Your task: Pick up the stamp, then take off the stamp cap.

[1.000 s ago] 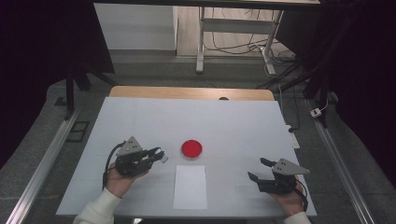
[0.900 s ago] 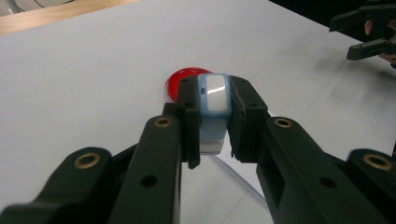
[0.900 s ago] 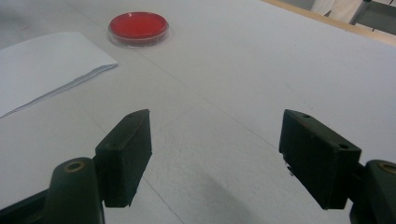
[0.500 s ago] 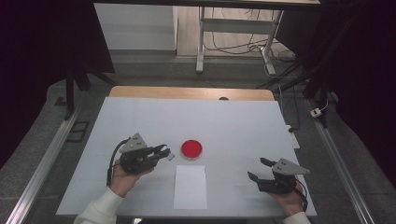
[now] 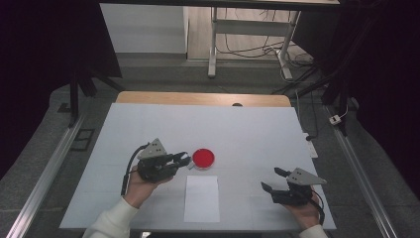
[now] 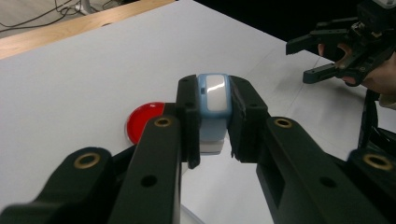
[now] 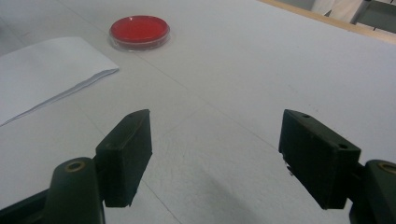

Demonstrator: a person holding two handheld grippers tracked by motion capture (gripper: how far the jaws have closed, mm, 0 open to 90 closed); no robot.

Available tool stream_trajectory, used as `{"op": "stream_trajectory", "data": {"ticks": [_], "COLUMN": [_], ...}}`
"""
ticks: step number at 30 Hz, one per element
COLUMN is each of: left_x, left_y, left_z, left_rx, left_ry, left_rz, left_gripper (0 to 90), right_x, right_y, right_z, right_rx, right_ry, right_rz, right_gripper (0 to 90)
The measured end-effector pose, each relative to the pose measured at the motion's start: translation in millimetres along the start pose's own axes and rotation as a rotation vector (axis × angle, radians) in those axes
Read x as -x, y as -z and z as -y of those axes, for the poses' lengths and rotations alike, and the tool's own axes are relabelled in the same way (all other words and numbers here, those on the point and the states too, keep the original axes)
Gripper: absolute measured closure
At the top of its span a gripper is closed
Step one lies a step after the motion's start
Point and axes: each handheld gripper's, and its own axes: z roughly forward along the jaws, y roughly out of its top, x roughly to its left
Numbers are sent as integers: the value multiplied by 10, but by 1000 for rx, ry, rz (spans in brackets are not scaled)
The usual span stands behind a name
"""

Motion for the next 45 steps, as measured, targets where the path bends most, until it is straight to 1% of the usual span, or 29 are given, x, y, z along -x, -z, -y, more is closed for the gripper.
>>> {"op": "stream_trajectory", "data": {"ticks": [6,10,18,28,39,43,45], "left_x": [46,93,175,222,211,208,207], "left_y": [-129,-225,-354,-416,-436,-439,-443], "left_z": [-50,-95,-152,-178,-174,-175,-175], "left_rx": [-12,-16,-30,-37,-42,-40,-41], "left_ry": [-7,-16,-36,-44,-41,-39,-39], "left_rz": [25,43,73,92,92,92,92], "left_gripper": [750,750,751,750,750,750,750], "right_x": [-11,-14,-14,-22,-21,-33,-40], "right_y": [-36,-40,-49,-58,-52,-48,-57], "right_z": [6,5,9,9,6,-3,-9], "right_rx": [-3,-11,-11,-6,-9,-7,0], "right_ry": [-1,5,5,1,6,8,9], "right_rz": [-12,-3,-7,-5,-4,8,1], "right_gripper": [253,253,253,254,254,254,254]}}
